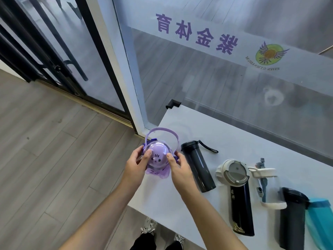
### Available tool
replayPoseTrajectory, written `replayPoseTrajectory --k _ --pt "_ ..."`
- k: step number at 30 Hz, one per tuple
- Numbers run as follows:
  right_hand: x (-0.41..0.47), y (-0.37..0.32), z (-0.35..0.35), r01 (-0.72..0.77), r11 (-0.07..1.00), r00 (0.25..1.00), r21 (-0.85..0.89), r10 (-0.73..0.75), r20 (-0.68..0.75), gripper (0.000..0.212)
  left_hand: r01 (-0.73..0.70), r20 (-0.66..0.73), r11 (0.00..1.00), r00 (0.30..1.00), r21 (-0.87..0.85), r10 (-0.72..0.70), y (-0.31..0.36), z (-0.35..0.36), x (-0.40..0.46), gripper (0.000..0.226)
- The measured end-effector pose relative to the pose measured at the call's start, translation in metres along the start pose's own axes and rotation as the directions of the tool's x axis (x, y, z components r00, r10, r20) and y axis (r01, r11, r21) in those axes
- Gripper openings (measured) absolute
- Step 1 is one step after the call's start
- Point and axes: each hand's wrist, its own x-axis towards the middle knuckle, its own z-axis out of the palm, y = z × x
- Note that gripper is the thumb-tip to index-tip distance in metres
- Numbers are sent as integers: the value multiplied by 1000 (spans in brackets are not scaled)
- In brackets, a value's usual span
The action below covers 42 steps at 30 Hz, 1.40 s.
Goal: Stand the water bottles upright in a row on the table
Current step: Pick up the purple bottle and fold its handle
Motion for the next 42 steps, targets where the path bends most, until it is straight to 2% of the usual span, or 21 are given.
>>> replayPoseTrajectory --k 7,11,15,18,20,21,22,24,25,26,27,28,30,32,34,36,37,38,39,40,42 --pt "61 -54 3 21 999 999 38 -19 -35 49 -7 52 1000 999 -29 8 32 17 77 62" --pt "89 -73 -9 19 1000 993 -9 -20 -112 47 4 84 1000 996 3 -4 49 39 112 53" --pt "107 -82 -31 5 1000 982 -25 -10 -188 47 -25 156 997 988 66 15 63 65 131 60" --pt "115 -87 -47 5 995 965 -101 -32 -260 49 -25 200 995 980 96 5 68 85 139 67" --pt "117 -87 -57 46 967 921 -251 -138 -365 53 -17 235 992 972 121 -12 73 98 142 78" --pt "117 -88 -60 97 931 880 -352 -245 -407 55 -11 256 992 966 126 -22 75 103 144 76" --pt "116 -89 -63 161 879 837 -448 -362 -410 58 8 277 993 960 117 -40 77 106 147 66" --pt "115 -92 -64 260 764 799 -591 -514 -312 66 61 288 996 954 68 -78 81 108 153 33" --pt "116 -93 -63 278 715 807 -641 -536 -248 70 50 253 995 965 90 -71 81 106 160 26" --pt "117 -93 -63 283 677 821 -680 -538 -193 74 -10 191 982 981 191 -27 78 100 170 26" --pt "119 -92 -64 287 650 833 -704 -533 -152 77 -88 142 933 989 348 41 72 93 182 32" --pt "121 -92 -65 300 638 838 -709 -531 -124 78 -158 135 844 986 513 102 68 86 194 40" --pt "125 -92 -72 346 660 841 -667 -533 -92 78 -273 227 639 961 719 156 59 77 213 56" --pt "127 -92 -79 383 688 850 -617 -524 -57 76 -359 338 467 932 808 133 53 76 227 66" --pt "128 -91 -86 410 687 855 -600 -519 -11 77 -414 399 316 910 854 112 49 81 236 65" --pt "129 -90 -89 429 679 855 -596 -518 25 77 -426 407 226 904 876 127 49 85 243 51" --pt "128 -89 -90 435 677 854 -594 -519 33 78 -419 395 219 907 881 143 50 87 249 41" --pt "128 -89 -91 438 675 853 -593 -521 37 78 -400 369 247 915 882 165 53 90 254 32" --pt "129 -88 -92 442 675 850 -591 -526 36 78 -364 320 332 930 870 180 57 92 259 26" --pt "129 -87 -92 447 675 847 -587 -531 34 77 -314 256 473 949 823 185 64 94 263 22" --pt "128 -85 -91 457 680 839 -574 -544 23 77 -212 179 781 975 588 129 84 101 268 20"
